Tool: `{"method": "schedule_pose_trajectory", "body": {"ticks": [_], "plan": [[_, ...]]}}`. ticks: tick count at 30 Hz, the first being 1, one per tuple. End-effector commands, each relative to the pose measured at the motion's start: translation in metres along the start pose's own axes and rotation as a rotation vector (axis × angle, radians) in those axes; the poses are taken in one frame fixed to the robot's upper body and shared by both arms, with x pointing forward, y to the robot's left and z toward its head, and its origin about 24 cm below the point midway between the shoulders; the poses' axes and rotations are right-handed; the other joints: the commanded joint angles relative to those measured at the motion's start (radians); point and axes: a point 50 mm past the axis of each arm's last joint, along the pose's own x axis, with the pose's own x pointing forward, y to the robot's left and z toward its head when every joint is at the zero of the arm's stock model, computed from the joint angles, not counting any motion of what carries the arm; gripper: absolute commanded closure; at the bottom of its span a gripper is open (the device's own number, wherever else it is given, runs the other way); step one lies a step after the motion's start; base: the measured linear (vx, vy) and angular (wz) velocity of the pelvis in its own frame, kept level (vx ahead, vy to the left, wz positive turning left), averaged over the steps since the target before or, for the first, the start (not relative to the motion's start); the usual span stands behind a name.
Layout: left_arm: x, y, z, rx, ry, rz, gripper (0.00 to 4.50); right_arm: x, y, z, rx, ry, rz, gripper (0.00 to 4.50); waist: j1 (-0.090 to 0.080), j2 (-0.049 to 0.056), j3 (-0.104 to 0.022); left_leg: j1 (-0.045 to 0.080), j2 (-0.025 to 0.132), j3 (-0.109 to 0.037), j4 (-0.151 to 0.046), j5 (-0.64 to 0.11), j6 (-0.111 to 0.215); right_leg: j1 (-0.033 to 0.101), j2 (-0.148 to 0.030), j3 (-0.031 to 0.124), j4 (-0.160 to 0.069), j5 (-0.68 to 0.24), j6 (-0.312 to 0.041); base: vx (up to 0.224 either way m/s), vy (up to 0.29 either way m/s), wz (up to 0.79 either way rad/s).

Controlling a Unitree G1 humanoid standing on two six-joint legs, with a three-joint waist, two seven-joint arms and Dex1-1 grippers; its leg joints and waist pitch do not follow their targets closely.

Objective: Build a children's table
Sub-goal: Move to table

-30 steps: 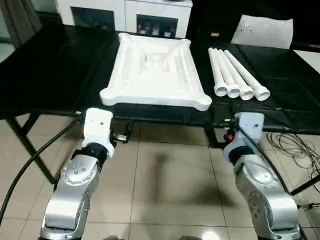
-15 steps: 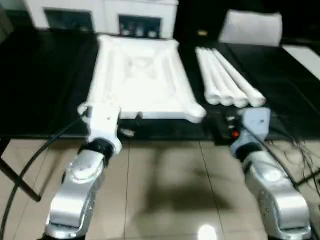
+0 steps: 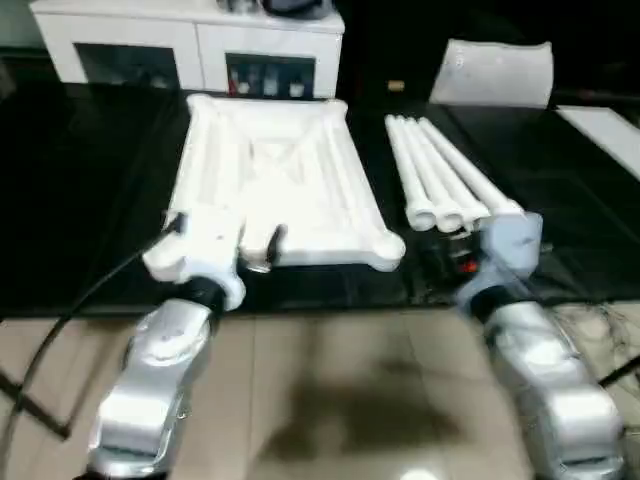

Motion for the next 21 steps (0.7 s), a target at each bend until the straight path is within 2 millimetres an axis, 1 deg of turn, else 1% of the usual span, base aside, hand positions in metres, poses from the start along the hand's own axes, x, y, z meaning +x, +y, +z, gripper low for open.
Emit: {"method": "schedule_pose_trajectory", "body": {"ticks": [1,2,3,4,5,6,7,8,9,10,11,12,13,14,15,16,17,18,19,20,21], "plan": [[0.004,-0.01,0.002,-0.017,-0.009,-0.037,0.03,-0.004,-0.014,-0.001,-0.029,0.018,-0.065,0.0,-0.031,0.011,-0.03,0.096,0.126,-0.007,-0.144,-0.221,-0.05,-0.064,-0.04,0.001,-0.033,0.023,-0.068,0.103,0.003,-0.63],[0.004,-0.01,0.001,-0.02,-0.005,-0.036,0.03,-0.004,-0.016,-0.001,-0.027,0.019,-0.075,0.0,-0.025,0.001,-0.03,0.082,0.086,0.026,-0.118,-0.201,-0.06,-0.047,-0.04,0.025,-0.06,0.014,-0.113,0.103,0.003,-0.63],[0.005,-0.01,0.0,-0.021,-0.004,-0.035,0.03,-0.004,-0.016,-0.001,-0.022,0.017,-0.079,0.0,0.008,-0.013,-0.047,-0.013,-0.022,0.053,-0.047,-0.145,-0.021,0.071,-0.044,0.128,-0.107,0.019,-0.191,0.097,-0.011,-0.45],[0.005,-0.01,-0.001,-0.021,-0.002,-0.034,0.03,-0.004,-0.017,-0.001,-0.018,0.012,-0.082,0.0,0.038,-0.025,-0.074,-0.115,-0.007,-0.025,0.048,-0.029,0.086,0.172,-0.167,0.201,-0.138,0.097,-0.282,0.094,0.009,-0.22],[0.005,-0.011,-0.001,-0.02,-0.001,-0.034,0.03,-0.005,-0.017,0.0,-0.018,0.009,-0.079,0.0,0.038,-0.026,-0.078,-0.153,0.001,-0.048,0.072,0.026,0.105,0.187,-0.179,0.204,-0.128,0.189,-0.317,0.094,0.009,-0.22],[0.006,-0.011,-0.001,-0.02,0.0,-0.032,0.03,-0.005,-0.017,0.001,-0.018,0.007,-0.076,0.0,0.041,-0.018,-0.077,-0.171,0.005,-0.063,0.071,0.064,0.109,0.183,-0.169,0.19,-0.118,0.284,-0.331,0.108,-0.003,-0.16],[0.006,-0.011,-0.001,-0.02,0.001,-0.031,0.03,-0.005,-0.017,0.001,-0.018,0.006,-0.074,0.0,0.02,0.014,-0.063,-0.15,0.009,-0.065,-0.031,0.181,0.097,0.12,-0.059,0.071,-0.094,0.3,-0.296,0.115,0.017,-0.14],[0.006,-0.01,-0.002,-0.02,0.003,-0.027,0.03,-0.005,-0.015,0.001,-0.018,0.003,-0.067,0.0,0.015,0.039,-0.058,-0.106,0.019,-0.064,-0.073,0.188,0.108,0.093,-0.034,0.033,-0.103,0.195,-0.25,0.115,0.017,-0.14],[0.006,-0.01,-0.003,-0.02,0.006,-0.023,0.03,-0.005,-0.014,0.002,-0.018,0.002,-0.063,0.0,-0.028,0.06,-0.051,-0.06,0.069,-0.112,-0.102,0.139,0.183,0.054,0.023,-0.002,-0.05,0.05,-0.159,0.181,0.02,0.03],[0.005,-0.01,-0.003,-0.02,0.009,-0.021,0.03,-0.005,-0.014,0.002,-0.018,0.001,-0.062,0.0,-0.055,0.051,-0.046,0.033,0.136,-0.176,-0.118,0.046,0.312,-0.027,0.0,-0.006,0.003,-0.046,-0.094,0.167,-0.003,0.1],[0.005,-0.009,-0.004,-0.021,0.012,-0.019,0.03,-0.005,-0.014,0.002,-0.018,0.0,-0.063,0.0,-0.066,0.05,-0.058,0.048,0.142,-0.19,-0.121,0.046,0.373,-0.03,-0.012,-0.008,0.011,-0.047,-0.06,0.167,-0.003,0.1],[0.005,-0.009,-0.005,-0.022,0.014,-0.017,0.03,-0.005,-0.014,0.002,-0.018,0.0,-0.064,0.0,-0.065,0.043,-0.053,0.07,0.143,-0.191,-0.106,0.113,0.467,-0.067,-0.028,0.004,0.019,-0.021,-0.005,0.101,-0.001,0.06],[0.005,-0.009,-0.006,-0.023,0.016,-0.016,0.03,-0.005,-0.015,0.002,-0.019,0.0,-0.067,0.0,-0.066,0.024,-0.056,0.057,0.11,-0.174,-0.091,0.185,0.511,-0.061,-0.049,0.021,-0.007,0.039,0.007,0.051,-0.002,0.05],[0.005,-0.009,-0.006,-0.024,0.018,-0.015,0.03,-0.005,-0.015,0.002,-0.023,-0.001,-0.069,0.0,-0.059,0.007,-0.056,0.026,0.069,-0.139,-0.069,0.195,0.493,-0.031,-0.063,0.037,-0.045,0.106,-0.013,0.094,-0.023,0.1],[0.004,-0.01,-0.007,-0.026,0.02,-0.015,0.03,-0.006,-0.016,0.002,-0.032,-0.002,-0.071,0.0,-0.023,-0.011,-0.058,-0.109,-0.045,-0.06,0.002,0.171,0.409,0.102,-0.087,0.104,-0.1,0.251,-0.07,0.076,-0.019,0.07],[0.004,-0.01,-0.008,-0.027,0.021,-0.015,0.03,-0.006,-0.016,0.002,-0.036,-0.001,-0.072,0.0,0.002,-0.024,-0.068,-0.171,-0.034,-0.064,0.039,0.131,0.305,0.166,-0.129,0.144,-0.127,0.26,-0.121,0.119,-0.041,0.05],[0.004,-0.011,-0.008,-0.027,0.022,-0.016,0.03,-0.006,-0.016,0.002,-0.039,-0.001,-0.072,0.0,0.008,-0.02,-0.068,-0.175,-0.027,-0.068,0.032,0.13,0.256,0.17,-0.119,0.136,-0.121,0.274,-0.133,0.077,-0.02,0.0],[0.004,-0.011,-0.009,-0.028,0.022,-0.016,0.03,-0.006,-0.017,0.002,-0.044,0.0,-0.071,0.0,0.01,-0.015,-0.064,-0.167,-0.021,-0.067,0.008,0.132,0.219,0.163,-0.096,0.117,-0.118,0.275,-0.142,0.085,-0.034,-0.08],[0.005,-0.011,-0.009,-0.03,0.023,-0.016,0.03,-0.006,-0.017,0.002,-0.052,0.003,-0.071,0.0,0.002,0.017,-0.065,-0.129,-0.001,-0.071,-0.046,0.198,0.166,0.149,-0.016,0.059,-0.09,0.271,-0.116,0.12,-0.031,-0.04],[0.005,-0.011,-0.009,-0.03,0.023,-0.015,0.03,-0.006,-0.017,0.001,-0.056,0.005,-0.072,0.0,-0.004,0.035,-0.072,-0.074,0.018,-0.087,-0.06,0.241,0.188,0.117,0.004,0.036,-0.068,0.286,-0.094,0.12,-0.031,-0.04],[0.006,-0.011,-0.009,-0.03,0.023,-0.013,0.03,-0.006,-0.018,0.001,-0.062,0.005,-0.076,0.0,-0.054,0.046,-0.082,0.046,0.086,-0.17,-0.072,0.36,0.371,0.006,0.013,-0.005,-0.003,0.182,-0.044,0.134,-0.048,0.01]]}}
